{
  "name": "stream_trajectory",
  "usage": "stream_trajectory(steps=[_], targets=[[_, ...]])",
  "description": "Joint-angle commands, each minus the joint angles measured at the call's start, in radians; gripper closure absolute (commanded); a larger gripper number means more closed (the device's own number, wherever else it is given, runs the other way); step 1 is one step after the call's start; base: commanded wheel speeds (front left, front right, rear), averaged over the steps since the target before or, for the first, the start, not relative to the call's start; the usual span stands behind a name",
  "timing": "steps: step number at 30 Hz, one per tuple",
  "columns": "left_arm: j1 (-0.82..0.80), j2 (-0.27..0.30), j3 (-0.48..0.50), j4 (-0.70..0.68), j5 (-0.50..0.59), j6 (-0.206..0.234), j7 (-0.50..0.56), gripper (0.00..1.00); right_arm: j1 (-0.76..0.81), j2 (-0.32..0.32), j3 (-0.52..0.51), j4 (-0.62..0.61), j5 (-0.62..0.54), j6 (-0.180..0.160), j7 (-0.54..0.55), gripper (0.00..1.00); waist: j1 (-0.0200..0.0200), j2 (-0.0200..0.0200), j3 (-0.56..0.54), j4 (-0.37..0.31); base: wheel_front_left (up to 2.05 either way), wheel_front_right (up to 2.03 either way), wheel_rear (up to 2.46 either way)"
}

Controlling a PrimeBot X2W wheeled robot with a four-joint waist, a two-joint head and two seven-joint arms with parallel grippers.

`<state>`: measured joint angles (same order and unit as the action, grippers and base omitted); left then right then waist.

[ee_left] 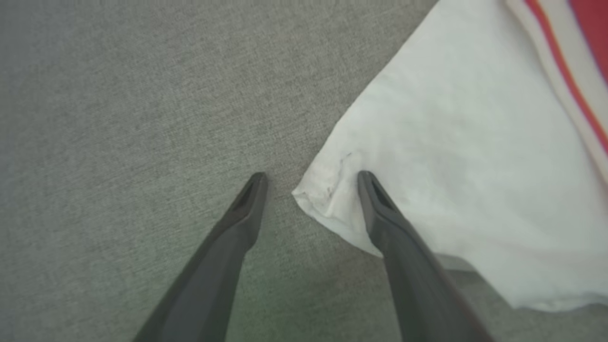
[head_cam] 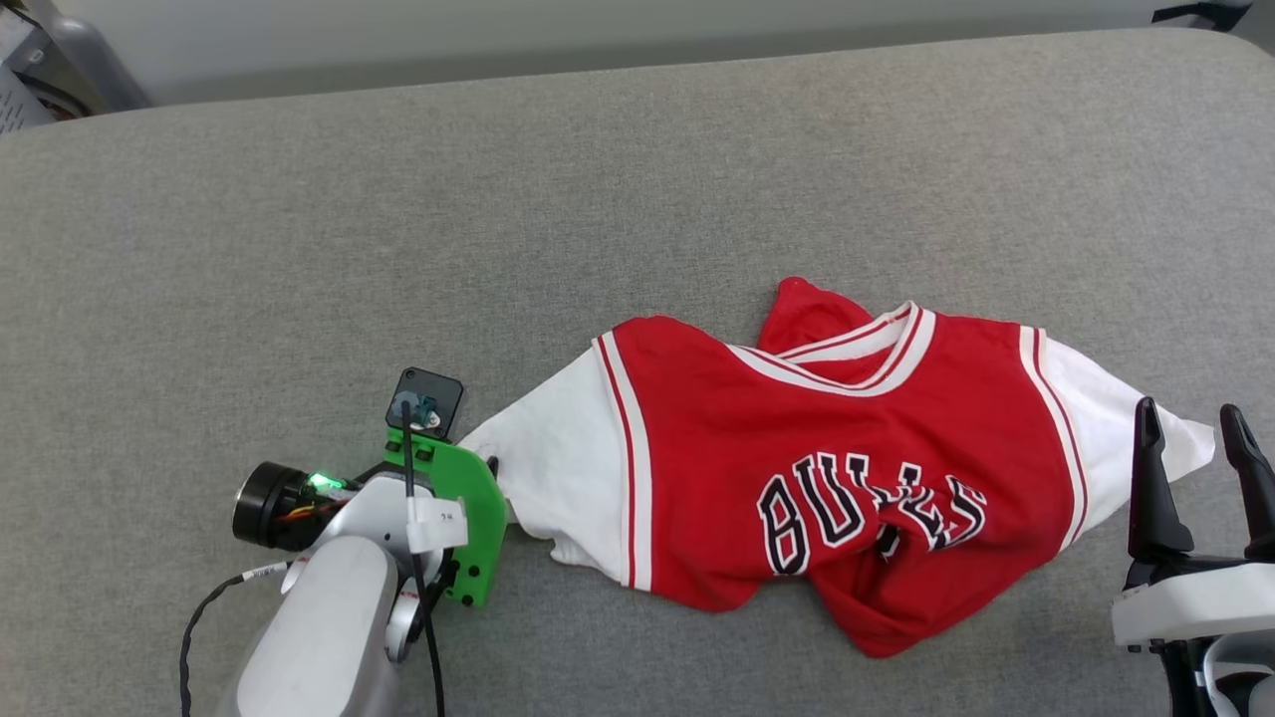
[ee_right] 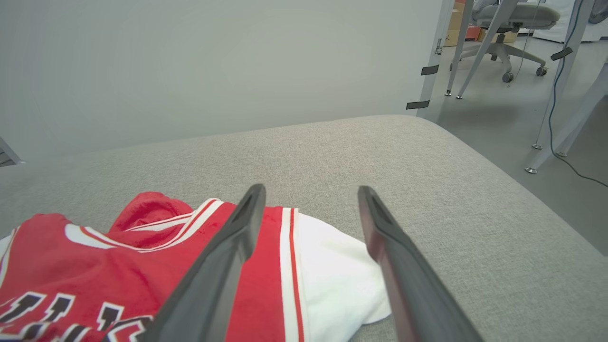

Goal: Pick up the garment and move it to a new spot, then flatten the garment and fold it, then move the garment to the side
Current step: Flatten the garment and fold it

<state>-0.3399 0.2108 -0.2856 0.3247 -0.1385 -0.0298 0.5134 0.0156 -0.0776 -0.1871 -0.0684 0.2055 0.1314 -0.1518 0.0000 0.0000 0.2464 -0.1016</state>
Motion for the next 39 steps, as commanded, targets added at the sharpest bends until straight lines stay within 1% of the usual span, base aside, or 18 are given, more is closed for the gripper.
stream_trajectory(steps=[1, 2, 3, 4, 6, 8, 13, 17, 21, 23, 27, 32, 36, 39], targets=[[0.006, 0.008, -0.008, 0.034, 0.004, 0.003, 0.022, 0.0, -0.02, -0.004, 0.004, 0.002, -0.002, -0.001, -0.009, 0.0, 0.0, 0.0, 0.017, -0.013, 0.0, 0.0, 0.0], [0.009, 0.012, -0.012, 0.042, 0.004, -0.002, 0.028, 0.0, -0.021, -0.004, 0.005, 0.002, -0.003, -0.001, -0.011, 0.0, 0.0, 0.0, 0.019, -0.013, 0.0, 0.0, 0.0], [0.014, 0.015, -0.018, 0.052, 0.001, -0.009, 0.039, 0.16, -0.022, -0.005, 0.007, 0.003, -0.004, -0.001, -0.013, 0.0, 0.0, 0.0, 0.02, -0.013, 0.0, 0.0, 0.0], [0.019, 0.014, -0.021, 0.058, -0.004, -0.015, 0.046, 1.0, -0.023, -0.005, 0.008, 0.003, -0.004, -0.001, -0.014, 0.0, 0.0, 0.0, 0.02, -0.013, 0.0, 0.0, 0.0], [0.031, 0.011, -0.026, 0.062, -0.018, -0.026, 0.053, 1.0, -0.024, -0.007, 0.008, 0.004, -0.006, -0.001, -0.016, 0.0, 0.0, 0.0, 0.018, -0.011, 0.0, 0.0, 0.0], [0.039, 0.008, -0.021, 0.059, -0.031, -0.024, 0.043, 1.0, -0.024, -0.01, 0.006, 0.007, -0.009, -0.001, -0.016, 0.0, 0.0, 0.0, 0.012, -0.005, 0.0, 0.0, 0.0], [0.054, 0.003, 0.026, 0.029, -0.066, 0.007, -0.035, 1.0, -0.019, -0.018, 0.005, 0.016, -0.016, -0.001, -0.006, 0.0, 0.0, 0.0, -0.025, 0.014, 0.0, 0.0, 0.0], [0.066, 0.005, 0.067, -0.028, -0.105, 0.02, -0.07, 1.0, -0.006, -0.029, 0.0, 0.019, -0.016, -0.001, 0.017, 0.0, 0.0, 0.0, -0.056, 0.033, 0.0, 0.0, 0.0], [0.075, 0.026, 0.105, -0.122, -0.133, 0.026, -0.078, 1.0, 0.015, -0.044, -0.003, 0.025, -0.01, -0.001, 0.088, 0.0, 0.0, 0.0, -0.079, 0.056, 0.0, 0.0, 0.0], [0.083, 0.037, 0.12, -0.177, -0.152, 0.021, -0.068, 1.0, 0.024, -0.057, 0.003, 0.027, -0.007, -0.001, 0.14, 0.0, 0.0, 0.0, -0.086, 0.067, 0.0, 0.0, 0.0], [0.111, 0.06, 0.14, -0.297, -0.2, 0.0, -0.015, 1.0, 0.036, -0.098, 0.017, 0.021, 0.006, -0.001, 0.272, 0.0, 0.0, 0.0, -0.083, 0.091, 0.0, 0.0, 0.0], [0.175, 0.086, 0.137, -0.452, -0.272, -0.027, 0.102, 1.0, 0.024, -0.173, 0.021, 0.004, 0.056, -0.001, 0.486, 0.0, 0.0, 0.0, -0.061, 0.117, 0.0, 0.0, 0.0], [0.221, 0.101, 0.126, -0.561, -0.302, -0.026, 0.18, 1.0, -0.014, -0.233, 0.013, 0.005, 0.092, -0.001, 0.665, 0.0, 0.0, 0.0, -0.031, 0.136, 0.0, 0.0, 0.0], [0.238, 0.1, 0.116, -0.615, -0.308, -0.019, 0.206, 1.0, -0.053, -0.261, -0.005, 0.016, 0.106, -0.001, 0.779, 0.0, 0.0, 0.0, -0.012, 0.149, 0.0, 0.0, 0.0]])
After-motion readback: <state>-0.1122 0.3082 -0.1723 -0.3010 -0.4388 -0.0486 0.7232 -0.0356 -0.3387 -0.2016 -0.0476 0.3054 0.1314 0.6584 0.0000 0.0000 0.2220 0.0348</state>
